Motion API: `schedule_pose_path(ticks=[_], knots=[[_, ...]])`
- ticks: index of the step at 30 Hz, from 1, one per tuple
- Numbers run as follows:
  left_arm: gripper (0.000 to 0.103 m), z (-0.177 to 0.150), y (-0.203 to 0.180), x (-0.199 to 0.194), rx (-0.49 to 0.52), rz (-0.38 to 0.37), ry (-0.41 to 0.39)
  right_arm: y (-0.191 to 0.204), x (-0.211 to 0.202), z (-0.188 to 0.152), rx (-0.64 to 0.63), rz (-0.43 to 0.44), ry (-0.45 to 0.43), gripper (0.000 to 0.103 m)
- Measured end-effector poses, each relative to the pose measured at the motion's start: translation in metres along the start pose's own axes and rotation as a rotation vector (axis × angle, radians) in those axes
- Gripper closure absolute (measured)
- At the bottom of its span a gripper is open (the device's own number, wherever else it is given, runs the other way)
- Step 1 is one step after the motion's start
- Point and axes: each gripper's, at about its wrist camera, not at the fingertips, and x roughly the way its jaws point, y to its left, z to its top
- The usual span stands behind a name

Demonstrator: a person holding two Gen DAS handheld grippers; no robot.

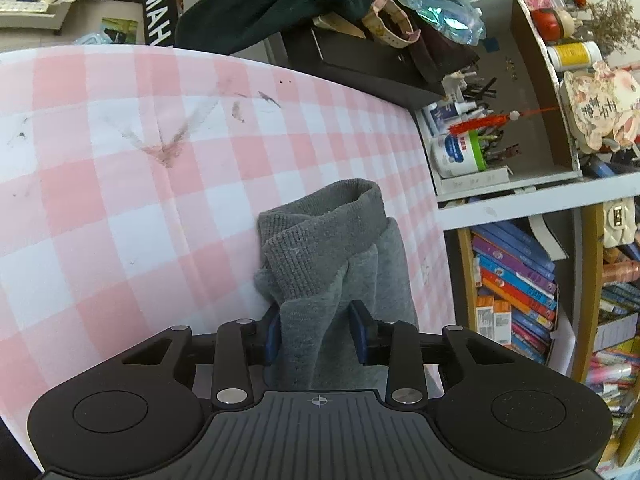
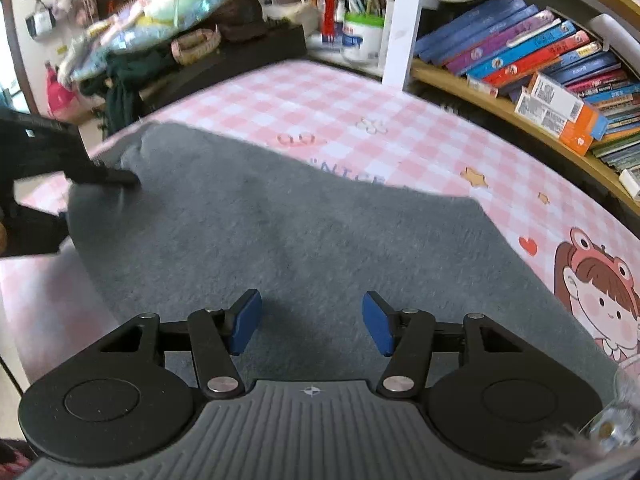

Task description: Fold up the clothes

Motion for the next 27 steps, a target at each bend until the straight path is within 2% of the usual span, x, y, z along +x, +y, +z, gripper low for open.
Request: schedule_pose_path(ticks=[4,8,12,13,27], knots=[[0.074,0.002,-0.007,0.002,0.038,0.038,0.022,0.0,0.0,-0.003,0.05,-0.023,0.002,0.049],[0.075,0.003,-0.016,0.005,0.097,0.077,0.042,0.001,-0.009,-0.009,0.104,-0.073,-0.036,0.049],[0.074,0.006,-0.018,0.007,0.122,0.081,0.066,-0.003,-0.002,-0.018,0.166,-0.083,0.019,0.048],[0.074,0.006,-0.019,0.008,0.132,0.084,0.073,-0.002,-0.002,-0.019,0.175,-0.087,0.01,0.048],[0.073,0.01,-0.037,0.017,0.272,0.136,0.133,0.014,-0.005,-0.027,0.227,-0.18,-0.012,0.048]])
